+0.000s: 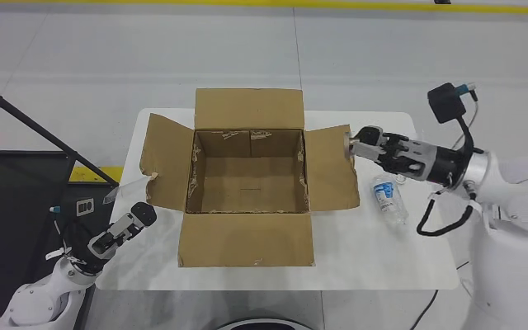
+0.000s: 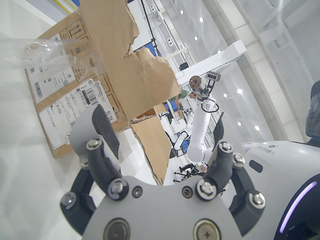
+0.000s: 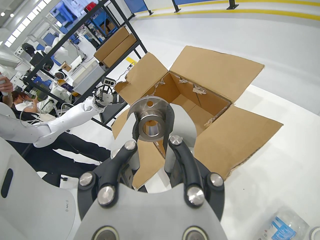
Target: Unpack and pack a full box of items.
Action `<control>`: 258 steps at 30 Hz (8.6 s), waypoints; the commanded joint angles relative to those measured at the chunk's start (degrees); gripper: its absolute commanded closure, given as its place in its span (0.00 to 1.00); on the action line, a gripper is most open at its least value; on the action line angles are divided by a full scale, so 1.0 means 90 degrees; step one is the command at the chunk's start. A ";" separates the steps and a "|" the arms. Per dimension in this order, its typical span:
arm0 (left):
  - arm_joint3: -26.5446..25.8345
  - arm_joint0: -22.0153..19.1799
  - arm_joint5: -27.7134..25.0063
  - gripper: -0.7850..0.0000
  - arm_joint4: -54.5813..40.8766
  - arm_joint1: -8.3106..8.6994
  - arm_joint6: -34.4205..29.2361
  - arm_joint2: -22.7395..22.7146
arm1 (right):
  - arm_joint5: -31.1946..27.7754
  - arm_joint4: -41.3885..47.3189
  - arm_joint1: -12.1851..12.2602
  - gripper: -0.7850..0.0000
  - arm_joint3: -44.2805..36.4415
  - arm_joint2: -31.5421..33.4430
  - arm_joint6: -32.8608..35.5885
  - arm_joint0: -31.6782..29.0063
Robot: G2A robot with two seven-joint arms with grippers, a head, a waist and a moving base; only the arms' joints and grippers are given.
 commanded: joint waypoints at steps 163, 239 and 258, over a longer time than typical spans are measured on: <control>-0.0516 0.0176 0.0457 0.00 0.0797 -0.0399 0.0436 -0.0278 | 0.1749 -0.7336 -0.0313 1.00 0.7832 -0.1310 -0.0758 0.2758; -0.0280 0.0238 0.0114 0.00 0.0382 -0.0448 0.0280 -0.0375 | 0.2154 -0.5937 -0.1544 1.00 0.4238 -0.7346 -0.0957 0.3252; -0.0280 0.0238 0.0114 0.00 0.0382 -0.0448 0.0280 -0.0375 | 0.1608 -0.6324 -0.2094 0.65 0.5278 -0.7576 -0.0602 0.3396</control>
